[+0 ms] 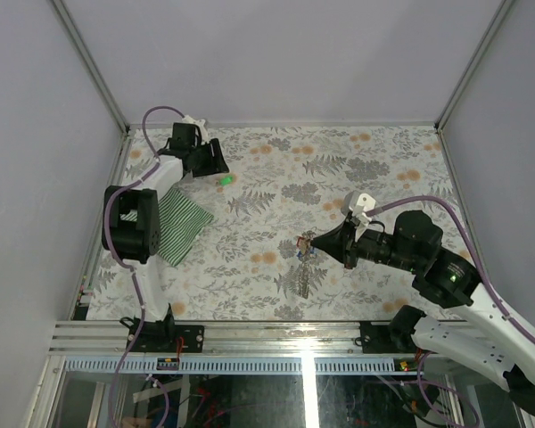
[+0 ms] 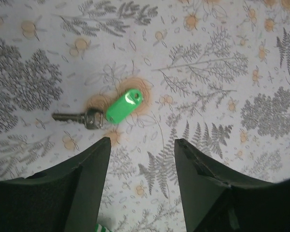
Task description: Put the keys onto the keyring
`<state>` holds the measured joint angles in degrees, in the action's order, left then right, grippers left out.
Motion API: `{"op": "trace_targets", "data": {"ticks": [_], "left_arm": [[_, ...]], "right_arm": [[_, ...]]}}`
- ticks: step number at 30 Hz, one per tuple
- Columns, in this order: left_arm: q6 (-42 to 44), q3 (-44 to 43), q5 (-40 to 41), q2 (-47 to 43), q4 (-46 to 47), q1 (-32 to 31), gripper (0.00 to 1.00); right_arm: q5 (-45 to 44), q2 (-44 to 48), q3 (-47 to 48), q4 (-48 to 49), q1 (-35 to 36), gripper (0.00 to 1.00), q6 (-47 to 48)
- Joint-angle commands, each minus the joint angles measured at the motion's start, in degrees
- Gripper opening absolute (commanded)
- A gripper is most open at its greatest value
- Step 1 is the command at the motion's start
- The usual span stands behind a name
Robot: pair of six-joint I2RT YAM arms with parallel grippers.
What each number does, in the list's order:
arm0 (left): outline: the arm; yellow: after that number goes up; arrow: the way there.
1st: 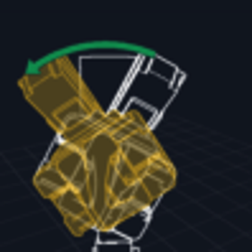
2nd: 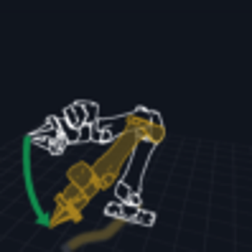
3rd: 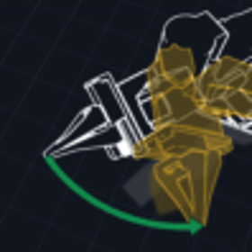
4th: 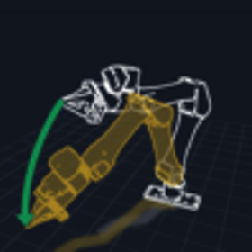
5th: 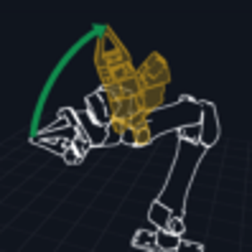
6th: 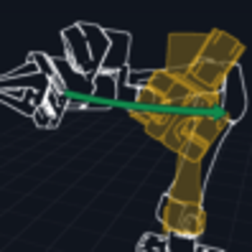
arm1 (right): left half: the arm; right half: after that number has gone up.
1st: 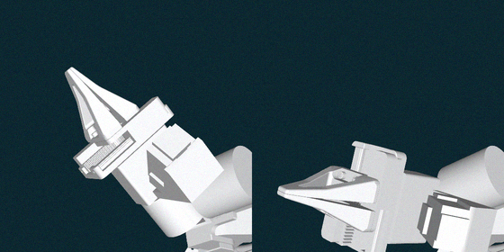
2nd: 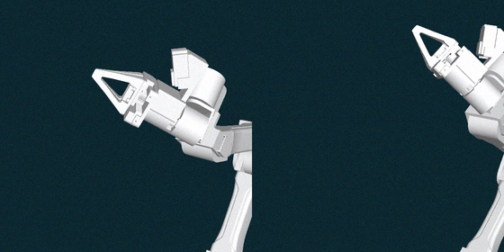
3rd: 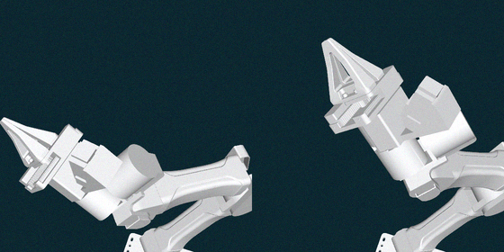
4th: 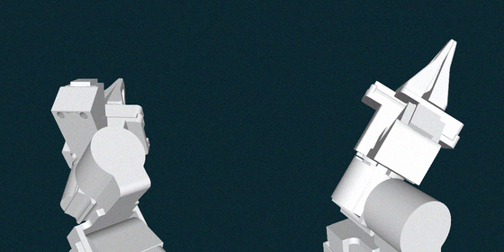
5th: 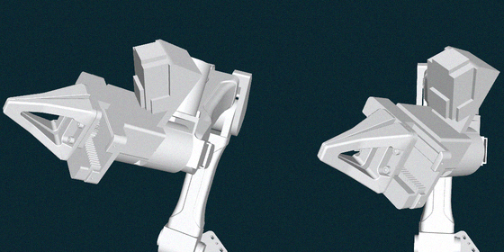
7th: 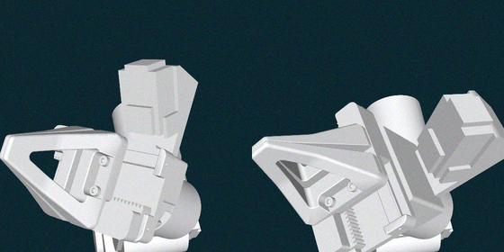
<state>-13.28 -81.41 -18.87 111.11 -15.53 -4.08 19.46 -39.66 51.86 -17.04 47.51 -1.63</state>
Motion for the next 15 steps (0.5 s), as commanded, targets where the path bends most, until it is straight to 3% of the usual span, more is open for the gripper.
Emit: {"op": "trace_targets", "data": {"ticks": [1,15], "left_arm": [[5.04,-6.17,4.01,3.61,-2.04,0.25,0.57],[11.4,-18.34,-2.26,16.11,-5.67,0.25,0.55]], "right_arm": [[1.77,1.16,0.7,5.02,0.03,0.0,-1.53],[2.29,1.02,0.85,2.49,0.02,0.0,-2.35]]}}
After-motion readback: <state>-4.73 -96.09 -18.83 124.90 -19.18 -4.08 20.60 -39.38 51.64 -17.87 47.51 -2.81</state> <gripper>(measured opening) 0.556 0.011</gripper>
